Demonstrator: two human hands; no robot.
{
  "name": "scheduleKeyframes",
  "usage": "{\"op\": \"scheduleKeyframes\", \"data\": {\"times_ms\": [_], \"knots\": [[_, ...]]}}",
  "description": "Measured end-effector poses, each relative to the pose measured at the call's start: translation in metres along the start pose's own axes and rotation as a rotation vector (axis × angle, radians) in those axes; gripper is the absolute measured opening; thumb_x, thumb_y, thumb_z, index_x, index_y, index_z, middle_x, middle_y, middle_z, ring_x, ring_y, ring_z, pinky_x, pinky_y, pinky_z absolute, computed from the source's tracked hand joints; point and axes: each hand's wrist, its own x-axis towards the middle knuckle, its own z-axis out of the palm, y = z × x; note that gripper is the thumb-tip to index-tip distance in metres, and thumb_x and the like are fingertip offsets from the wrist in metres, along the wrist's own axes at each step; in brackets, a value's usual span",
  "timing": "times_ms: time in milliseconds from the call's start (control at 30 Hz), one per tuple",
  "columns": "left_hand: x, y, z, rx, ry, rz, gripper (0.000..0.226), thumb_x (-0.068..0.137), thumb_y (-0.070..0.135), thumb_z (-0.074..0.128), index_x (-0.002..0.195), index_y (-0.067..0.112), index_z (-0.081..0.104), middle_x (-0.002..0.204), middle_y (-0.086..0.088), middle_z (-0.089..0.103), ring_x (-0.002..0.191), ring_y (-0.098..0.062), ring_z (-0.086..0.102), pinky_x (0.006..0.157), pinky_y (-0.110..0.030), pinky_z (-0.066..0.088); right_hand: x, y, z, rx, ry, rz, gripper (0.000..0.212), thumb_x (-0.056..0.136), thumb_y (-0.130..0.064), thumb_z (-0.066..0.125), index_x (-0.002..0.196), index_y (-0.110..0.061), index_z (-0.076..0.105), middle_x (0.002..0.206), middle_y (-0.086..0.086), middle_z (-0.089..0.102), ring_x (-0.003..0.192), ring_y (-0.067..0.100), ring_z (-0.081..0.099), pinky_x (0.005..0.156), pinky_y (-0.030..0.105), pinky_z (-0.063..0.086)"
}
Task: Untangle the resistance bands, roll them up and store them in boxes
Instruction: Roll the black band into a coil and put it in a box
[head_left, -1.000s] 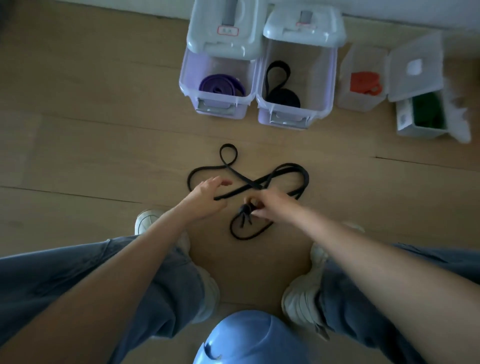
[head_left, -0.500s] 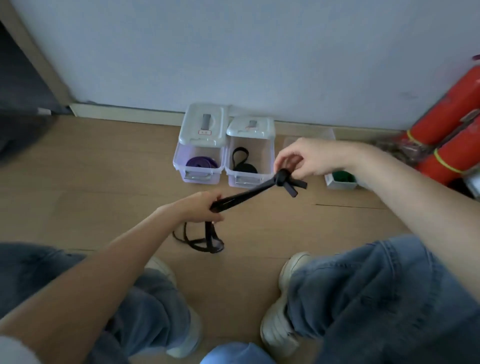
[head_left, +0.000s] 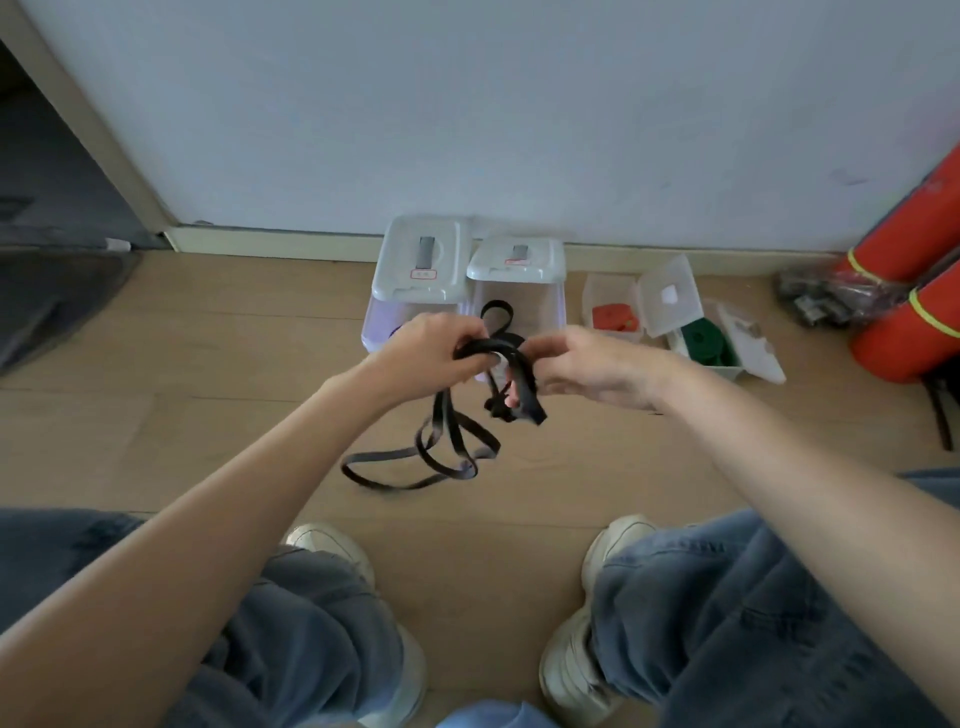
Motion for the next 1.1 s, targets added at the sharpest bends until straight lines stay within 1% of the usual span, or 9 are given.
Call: {"op": "scheduleKeyframes", "data": {"times_ms": [133,267,367,500,667,767,833,967,1100], "knots": [[-0.003,-0.005,-0.003,-0.127,0.034,-0.022,0.013,0.089,0.025,0.060,0.079,0.017,0.061,0.062,0.011,0.057,0.064,-0.011,0.055,0.062,-0.025,0.041,-0.003,-0.028,0.003,0.088,0.252,-0.069,0.035,0.091,0.000,0.031,0.063,-0.007,0.050,0.045,-0.004,0.048,0.040,0.011,0.041,0.052,0.026,0.041],[-0.017,-0.021,0.017,-0.153,-0.156,-0.150,0.022,0.090,0.022,0.059,0.069,0.023,0.056,0.072,0.007,0.062,0.068,-0.006,0.057,0.069,-0.020,0.042,-0.014,-0.075,-0.010,0.537,0.374,-0.324,0.044,0.088,0.001,0.029,0.048,-0.013,0.042,0.038,-0.006,0.030,0.033,0.008,0.020,0.039,0.019,0.021],[-0.032,-0.035,0.013,-0.086,-0.234,-0.271,0.031,0.094,0.025,0.052,0.064,0.016,0.052,0.063,0.004,0.060,0.063,-0.011,0.056,0.065,-0.019,0.043,-0.025,-0.081,-0.030,0.138,0.526,-0.310,0.041,0.088,-0.001,0.033,0.052,-0.013,0.049,0.044,-0.002,0.044,0.033,0.009,0.031,0.036,0.019,0.028],[-0.023,-0.002,-0.043,-0.152,-0.103,-0.165,0.024,0.095,0.026,0.050,0.075,0.013,0.047,0.056,0.005,0.054,0.048,-0.004,0.053,0.053,-0.014,0.042,-0.028,-0.051,-0.024,-0.543,0.382,0.129,0.024,0.087,0.002,0.039,0.072,-0.008,0.055,0.068,0.009,0.058,0.061,0.022,0.057,0.052,0.024,0.040],[-0.010,0.057,-0.086,0.045,-0.204,0.079,0.018,0.090,0.024,0.057,0.077,0.025,0.044,0.069,0.005,0.047,0.053,-0.003,0.048,0.049,-0.012,0.037,-0.030,-0.048,-0.011,0.254,0.543,-0.246,0.018,0.090,-0.020,0.051,0.107,-0.022,0.058,0.113,-0.006,0.055,0.119,0.012,0.046,0.103,0.032,0.033],[-0.003,0.068,-0.091,0.237,-0.268,0.094,0.024,0.086,0.022,0.060,0.069,0.026,0.043,0.064,0.007,0.047,0.058,-0.011,0.046,0.054,-0.021,0.033,-0.039,-0.052,-0.009,0.256,0.581,-0.371,0.055,0.088,-0.035,0.059,0.137,-0.033,0.035,0.139,-0.016,0.032,0.131,0.001,0.024,0.099,0.026,0.023],[0.000,0.067,-0.093,0.345,-0.295,0.052,0.024,0.083,0.021,0.061,0.067,0.024,0.044,0.061,0.007,0.048,0.057,-0.013,0.046,0.051,-0.023,0.031,-0.046,-0.056,-0.012,0.028,0.497,-0.399,0.059,0.088,-0.026,0.062,0.137,-0.039,0.033,0.141,-0.021,0.026,0.130,-0.006,0.026,0.095,0.013,0.025],[0.002,0.063,-0.085,0.250,-0.366,-0.014,0.015,0.077,0.014,0.063,0.068,0.021,0.052,0.060,0.002,0.052,0.055,-0.016,0.050,0.050,-0.022,0.036,-0.044,-0.056,0.002,-0.144,-0.014,-0.194,0.040,0.080,-0.021,0.065,0.118,-0.030,0.055,0.125,-0.009,0.058,0.112,-0.006,0.052,0.089,0.007,0.039],[-0.007,0.044,-0.077,-0.030,-0.290,-0.045,0.006,0.079,0.007,0.058,0.077,0.013,0.058,0.060,0.004,0.052,0.049,-0.006,0.050,0.048,-0.014,0.041,-0.025,-0.064,0.011,-0.560,0.208,-0.206,0.019,0.089,-0.032,0.060,0.085,-0.014,0.061,0.078,-0.001,0.057,0.077,0.014,0.053,0.066,0.021,0.037]]}}
